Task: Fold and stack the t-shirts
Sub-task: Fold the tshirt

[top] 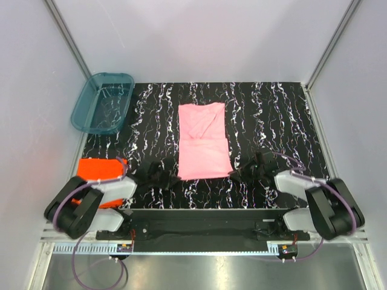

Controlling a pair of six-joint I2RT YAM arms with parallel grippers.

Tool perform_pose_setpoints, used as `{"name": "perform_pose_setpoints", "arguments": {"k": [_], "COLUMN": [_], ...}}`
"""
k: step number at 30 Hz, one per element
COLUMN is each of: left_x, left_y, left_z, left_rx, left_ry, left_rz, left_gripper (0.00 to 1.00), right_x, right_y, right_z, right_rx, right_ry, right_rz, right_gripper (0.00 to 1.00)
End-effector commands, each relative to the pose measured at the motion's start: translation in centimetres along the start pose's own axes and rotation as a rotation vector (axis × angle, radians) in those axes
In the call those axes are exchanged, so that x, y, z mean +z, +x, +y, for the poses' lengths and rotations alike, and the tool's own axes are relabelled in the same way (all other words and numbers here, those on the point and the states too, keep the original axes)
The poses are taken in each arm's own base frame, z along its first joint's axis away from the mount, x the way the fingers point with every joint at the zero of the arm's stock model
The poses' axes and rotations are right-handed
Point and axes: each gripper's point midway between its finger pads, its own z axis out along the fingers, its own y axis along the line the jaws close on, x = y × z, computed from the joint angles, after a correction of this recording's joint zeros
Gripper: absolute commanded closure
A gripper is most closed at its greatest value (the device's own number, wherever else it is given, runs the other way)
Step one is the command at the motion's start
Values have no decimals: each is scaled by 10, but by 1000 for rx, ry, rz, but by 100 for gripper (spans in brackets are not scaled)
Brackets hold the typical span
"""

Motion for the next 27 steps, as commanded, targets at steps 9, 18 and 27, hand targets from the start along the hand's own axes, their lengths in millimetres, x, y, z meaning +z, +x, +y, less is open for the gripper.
{"name": "perform_pose_setpoints", "arguments": {"k": [9,18,27], "left_x": [-53,-92,-112], "left_y": [56,104,126], "left_z": [65,61,32], "left_rx": [25,69,145], "left_ry": [-64,-13,54], "left_rz": [65,149,162], "left_gripper": [100,100,100], "right_x": [-74,-123,-139], "right_y": [41,64,66], "right_z": [-68,-92,-83], "right_rx": [-153,-159,-255], "right_ry": [113,104,105], "right_rz": [50,86,96], "right_gripper": [100,100,100]}}
